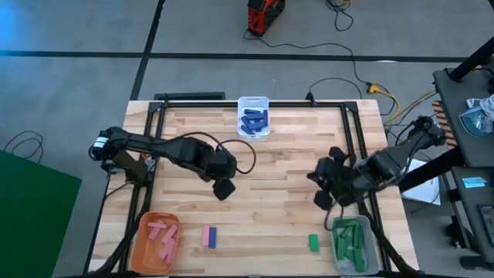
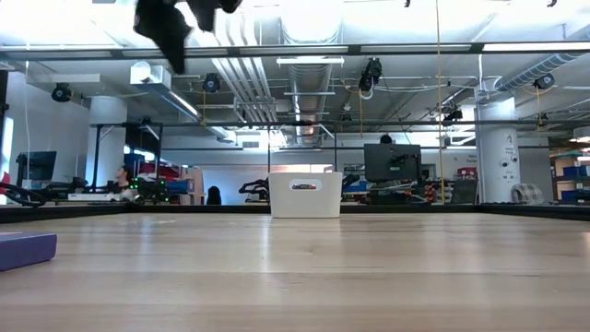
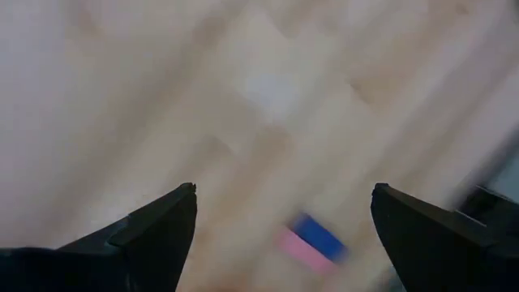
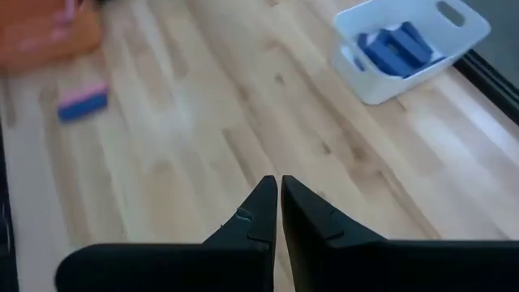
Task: Sort blocks
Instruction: Put the pink block into the orange bin
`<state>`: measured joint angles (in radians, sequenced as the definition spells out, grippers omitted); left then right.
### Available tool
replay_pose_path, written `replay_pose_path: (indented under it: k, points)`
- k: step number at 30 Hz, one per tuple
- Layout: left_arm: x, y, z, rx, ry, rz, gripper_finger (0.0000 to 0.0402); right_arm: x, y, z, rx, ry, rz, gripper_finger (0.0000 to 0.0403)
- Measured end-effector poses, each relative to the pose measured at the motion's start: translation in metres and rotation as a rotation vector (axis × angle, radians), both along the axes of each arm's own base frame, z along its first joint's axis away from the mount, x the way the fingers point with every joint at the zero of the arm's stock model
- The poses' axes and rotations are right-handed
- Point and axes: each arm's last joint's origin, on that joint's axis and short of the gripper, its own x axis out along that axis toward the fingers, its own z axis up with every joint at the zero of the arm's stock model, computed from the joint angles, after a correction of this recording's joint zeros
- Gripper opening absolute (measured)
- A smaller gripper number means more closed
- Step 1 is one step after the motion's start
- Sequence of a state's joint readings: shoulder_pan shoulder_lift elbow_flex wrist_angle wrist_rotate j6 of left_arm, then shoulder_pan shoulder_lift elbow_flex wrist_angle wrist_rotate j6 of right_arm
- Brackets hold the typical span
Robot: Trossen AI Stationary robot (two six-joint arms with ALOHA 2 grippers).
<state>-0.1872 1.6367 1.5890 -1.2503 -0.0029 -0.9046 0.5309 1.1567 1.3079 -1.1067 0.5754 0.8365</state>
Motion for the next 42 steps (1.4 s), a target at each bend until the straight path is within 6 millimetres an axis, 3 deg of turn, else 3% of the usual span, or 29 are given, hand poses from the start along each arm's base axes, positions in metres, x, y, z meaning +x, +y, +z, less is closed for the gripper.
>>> replay_pose_path:
  k: [7,13,19,24,30,32,42]
  points:
    - [-0.006,-0.04,-0.005,-0.213,0.092,0.071,0.0341,0.014,-0.035,0.004,0.045,-0.025,-0.135,0.0013]
    - [-0.011,-0.067,-0.013,-0.214,0.139,0.146,0.0337,0.023,-0.059,0.006,-0.005,-0.022,-0.162,0.0013]
    - [-0.013,-0.087,-0.022,-0.201,0.176,0.154,0.0308,0.031,-0.077,0.011,-0.002,-0.092,-0.229,0.0013]
    - [-0.015,-0.097,-0.026,-0.198,0.195,0.145,0.023,0.032,-0.079,0.013,-0.018,-0.09,-0.221,0.0013]
    - [-0.01,-0.101,-0.037,-0.18,0.223,0.142,0.0057,0.032,-0.079,0.012,-0.002,-0.084,-0.205,0.0013]
    - [-0.006,-0.102,-0.043,-0.16,0.234,0.139,0.0016,0.032,-0.079,0.012,-0.001,-0.083,-0.202,0.0013]
    - [0.008,-0.123,-0.09,-0.11,0.343,-0.025,0.0003,0.032,-0.079,0.012,-0.017,-0.071,-0.186,0.0013]
